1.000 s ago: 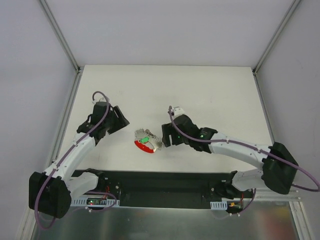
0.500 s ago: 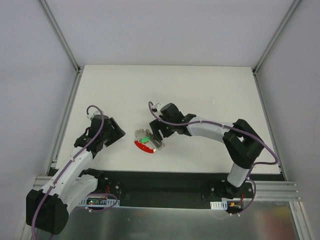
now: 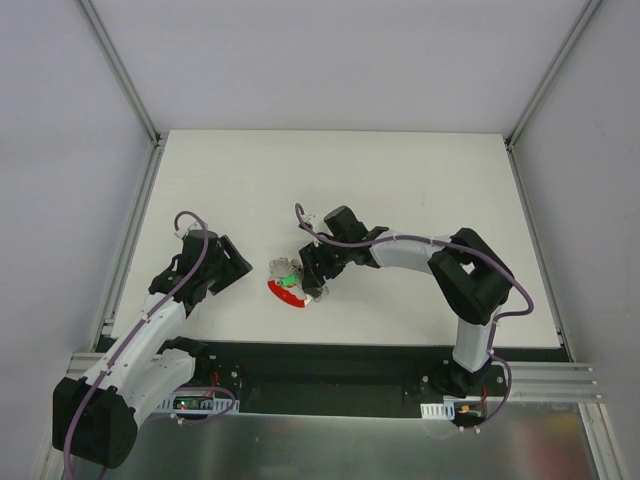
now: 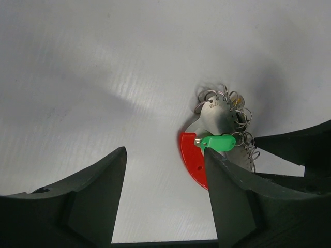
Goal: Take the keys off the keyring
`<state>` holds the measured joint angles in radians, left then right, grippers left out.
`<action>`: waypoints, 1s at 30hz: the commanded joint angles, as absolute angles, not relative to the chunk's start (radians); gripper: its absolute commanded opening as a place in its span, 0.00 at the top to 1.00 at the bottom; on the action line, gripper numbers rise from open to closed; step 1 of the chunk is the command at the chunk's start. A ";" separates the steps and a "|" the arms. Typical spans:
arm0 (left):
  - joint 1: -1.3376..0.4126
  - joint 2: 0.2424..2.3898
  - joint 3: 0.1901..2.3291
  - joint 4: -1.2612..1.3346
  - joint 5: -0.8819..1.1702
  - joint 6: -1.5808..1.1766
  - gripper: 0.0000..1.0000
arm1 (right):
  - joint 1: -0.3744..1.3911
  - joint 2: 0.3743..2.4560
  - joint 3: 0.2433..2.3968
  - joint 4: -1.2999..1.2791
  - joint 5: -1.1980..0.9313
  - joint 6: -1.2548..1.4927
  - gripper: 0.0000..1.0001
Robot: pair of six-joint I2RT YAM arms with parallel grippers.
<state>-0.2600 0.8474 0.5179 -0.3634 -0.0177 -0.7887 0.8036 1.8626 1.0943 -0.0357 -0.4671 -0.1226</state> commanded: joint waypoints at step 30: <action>-0.255 0.805 0.367 -0.085 0.402 -0.678 0.39 | 0.741 1.727 0.917 0.201 -0.323 0.174 0.99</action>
<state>-0.2600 0.8341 0.4118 -0.1947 0.2680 -0.7238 0.8017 1.7950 0.9321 0.2192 -0.3336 0.0631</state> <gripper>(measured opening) 0.608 0.017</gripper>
